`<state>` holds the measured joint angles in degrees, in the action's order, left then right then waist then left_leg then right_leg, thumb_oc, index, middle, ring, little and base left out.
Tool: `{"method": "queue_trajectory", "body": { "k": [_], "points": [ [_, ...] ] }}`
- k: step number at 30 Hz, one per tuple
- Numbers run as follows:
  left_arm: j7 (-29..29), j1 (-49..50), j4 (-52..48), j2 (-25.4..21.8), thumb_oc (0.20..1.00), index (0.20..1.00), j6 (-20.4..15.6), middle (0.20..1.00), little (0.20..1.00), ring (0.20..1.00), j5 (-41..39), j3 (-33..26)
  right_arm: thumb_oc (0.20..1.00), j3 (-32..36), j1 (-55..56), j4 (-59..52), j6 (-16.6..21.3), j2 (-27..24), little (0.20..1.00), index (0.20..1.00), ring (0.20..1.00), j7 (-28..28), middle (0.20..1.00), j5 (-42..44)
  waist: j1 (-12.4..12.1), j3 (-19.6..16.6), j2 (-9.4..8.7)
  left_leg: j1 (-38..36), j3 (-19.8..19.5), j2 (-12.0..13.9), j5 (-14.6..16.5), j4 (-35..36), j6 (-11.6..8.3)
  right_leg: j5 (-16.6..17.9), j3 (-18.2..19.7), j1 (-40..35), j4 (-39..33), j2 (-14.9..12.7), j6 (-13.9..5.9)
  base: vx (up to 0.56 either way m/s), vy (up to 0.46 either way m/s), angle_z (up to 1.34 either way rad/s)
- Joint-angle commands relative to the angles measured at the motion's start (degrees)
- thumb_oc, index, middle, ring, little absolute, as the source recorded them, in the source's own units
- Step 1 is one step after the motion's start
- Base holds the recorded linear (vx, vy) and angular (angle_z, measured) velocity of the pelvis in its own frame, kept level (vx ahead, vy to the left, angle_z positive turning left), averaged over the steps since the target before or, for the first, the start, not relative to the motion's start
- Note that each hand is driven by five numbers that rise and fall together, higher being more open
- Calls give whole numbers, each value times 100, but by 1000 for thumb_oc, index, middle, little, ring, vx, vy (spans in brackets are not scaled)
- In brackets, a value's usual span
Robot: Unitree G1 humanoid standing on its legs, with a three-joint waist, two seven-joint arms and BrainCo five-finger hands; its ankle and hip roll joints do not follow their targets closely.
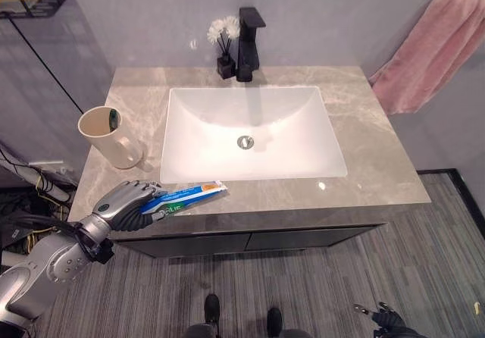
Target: Put brush and paste in cup on sink, flatten towel.
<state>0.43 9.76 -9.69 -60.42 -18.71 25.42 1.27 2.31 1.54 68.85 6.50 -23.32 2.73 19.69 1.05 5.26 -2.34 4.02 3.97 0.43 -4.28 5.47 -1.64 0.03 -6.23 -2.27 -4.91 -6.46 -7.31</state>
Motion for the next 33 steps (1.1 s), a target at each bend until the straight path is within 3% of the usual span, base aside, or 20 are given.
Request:
{"method": "queue_trajectory", "body": {
  "k": [1, 10, 19, 24, 29, 31, 32, 33],
  "points": [
    [733, -186, -126, -6, 200, 200, -160, 200, 200, 200, 206, -318, 1000, 351, -202, -174, 311, -255, 1000, 1000, 1000, 313, 1000, 777, 38, -589, 15, -383, 177, 470, 515, -47, -389, 447, -30, 288, -9, -656, -527, 45, -7, -2],
    [1273, -228, 26, -47, 200, 200, -129, 200, 200, 200, 717, -673, 1000, 840, -43, -1543, 686, -469, 1000, 1000, 1000, 830, 1000, 893, 148, -671, 102, -549, 239, 478, 548, -47, -390, 418, -6, 155, -9, -649, -505, 6, -2, -6],
    [2513, -469, -31, -177, 200, 200, 190, 200, 200, 200, 1803, -1633, 1000, 1680, 230, -4719, 1392, -233, 1000, 1000, 1000, 1743, 1000, 684, 275, -758, 161, -595, 254, 461, 579, -47, -373, 414, 12, 109, -9, -679, -490, 0, 0, 0],
    [3075, -852, -116, -198, 200, 200, 482, 200, 200, 200, 2183, -1900, 1000, 1731, 19, -5922, 1438, -196, 1000, 1000, 1000, 2253, 1000, 78, 305, -788, 183, -616, 252, 449, 594, -47, -365, 407, -10, 74, -9, -699, -486, 0, 0, 0],
    [3453, -1881, -113, -417, 200, 200, 851, 200, 200, 200, 2335, -1716, 1000, 943, -720, -6838, 1642, -154, 1000, 1000, 1000, 1971, 1000, 619, 297, -845, 192, -644, 268, 441, 591, -47, -359, 409, -11, 47, -9, -713, -472, 0, 0, 0],
    [3543, -2950, 78, -565, 200, 200, 1092, 200, 200, 200, 2243, -1074, 1000, 87, -1338, -6997, 1686, 62, 1000, 1000, 1000, 1471, 1000, 1731, 259, -853, 179, -679, 296, 439, 582, -47, -356, 405, 14, 26, -9, -710, -464, 0, 0, 0],
    [3545, -3013, 108, -575, 200, 200, 1103, 200, 200, 200, 2240, -1021, 1000, 98, -1348, -6990, 1682, 61, 1000, 1000, 1000, 1466, 1000, 1745, 250, -845, 173, -679, 298, 439, 583, -47, -356, 404, 15, 25, -9, -709, -464, -37, -4, 3],
    [3591, -3660, 208, -642, 200, 200, 1181, 200, 200, 200, 2166, -588, 1000, -665, -1888, -7080, 1568, 99, 1000, 1000, 1000, 991, 1000, 2313, 204, -849, 172, -699, 322, 439, 538, -47, -353, 445, 31, 16, -9, -710, -445, 0, 0, 0]
  ]
}}
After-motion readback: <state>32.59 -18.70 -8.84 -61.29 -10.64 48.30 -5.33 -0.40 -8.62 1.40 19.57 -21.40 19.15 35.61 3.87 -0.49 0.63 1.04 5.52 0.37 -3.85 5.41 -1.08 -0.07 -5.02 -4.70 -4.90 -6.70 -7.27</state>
